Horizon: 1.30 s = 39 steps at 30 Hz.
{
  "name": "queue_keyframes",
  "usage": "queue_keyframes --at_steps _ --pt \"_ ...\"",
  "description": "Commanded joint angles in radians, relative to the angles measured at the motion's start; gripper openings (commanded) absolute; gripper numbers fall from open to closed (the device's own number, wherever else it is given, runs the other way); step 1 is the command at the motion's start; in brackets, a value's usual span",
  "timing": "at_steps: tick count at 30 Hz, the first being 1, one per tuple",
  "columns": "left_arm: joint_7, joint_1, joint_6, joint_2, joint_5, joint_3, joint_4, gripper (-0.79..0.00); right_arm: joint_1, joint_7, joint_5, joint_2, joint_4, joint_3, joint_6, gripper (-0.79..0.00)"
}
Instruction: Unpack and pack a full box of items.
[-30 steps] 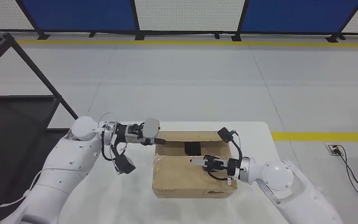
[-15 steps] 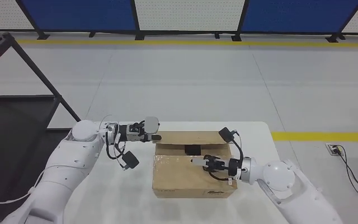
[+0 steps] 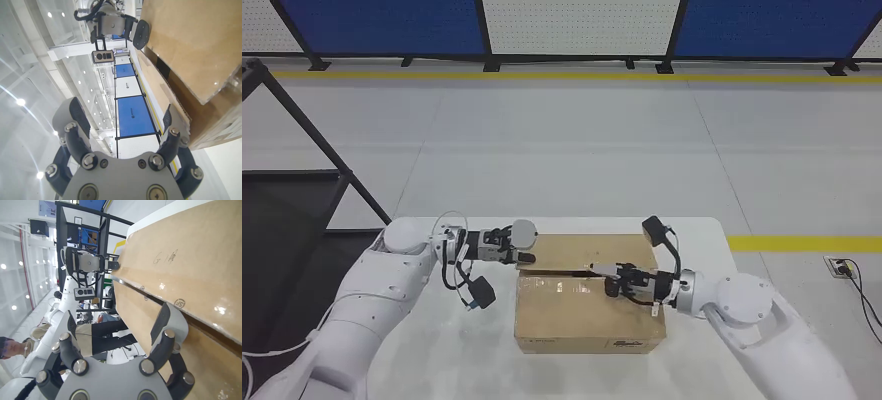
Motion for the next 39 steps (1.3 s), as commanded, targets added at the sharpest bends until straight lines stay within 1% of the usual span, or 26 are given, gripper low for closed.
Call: queue_keyframes --at_steps 1,4,9,14,17,19,26,33,39 --pt "0.003 0.000 -0.003 0.000 0.001 0.002 -0.001 0.000 0.005 0.020 0.032 -0.002 0.014 0.004 0.003 0.000" --pt "0.003 0.002 -0.003 0.001 0.006 0.005 -0.005 0.000 0.020 0.050 0.042 -0.004 0.038 0.013 0.006 0.000" --pt "0.004 0.005 -0.004 0.002 0.002 0.004 -0.009 0.000 0.016 0.053 0.069 -0.003 0.070 0.041 -0.002 0.000" --pt "0.001 0.007 -0.001 0.003 -0.003 0.003 -0.012 0.000 0.020 0.060 0.076 -0.003 0.103 0.057 0.024 0.000" --pt "0.000 0.006 0.000 0.005 -0.005 0.001 -0.013 0.000 0.022 0.069 0.084 -0.002 0.126 0.071 0.023 0.000" --pt "0.000 0.006 0.000 0.006 -0.007 0.000 -0.015 0.000 0.022 0.110 0.118 -0.001 0.144 0.082 0.018 0.000" --pt "0.001 0.007 -0.001 0.009 -0.007 -0.002 -0.022 0.000 0.037 0.176 0.117 0.003 0.205 0.105 0.019 0.000" --pt "0.001 0.006 -0.001 0.011 -0.009 -0.004 -0.022 0.000 0.053 0.216 0.116 0.004 0.252 0.111 0.019 0.000" --pt "0.000 0.003 0.000 0.013 -0.016 -0.008 -0.021 0.000 0.061 0.224 0.120 0.002 0.281 0.113 0.012 0.000"
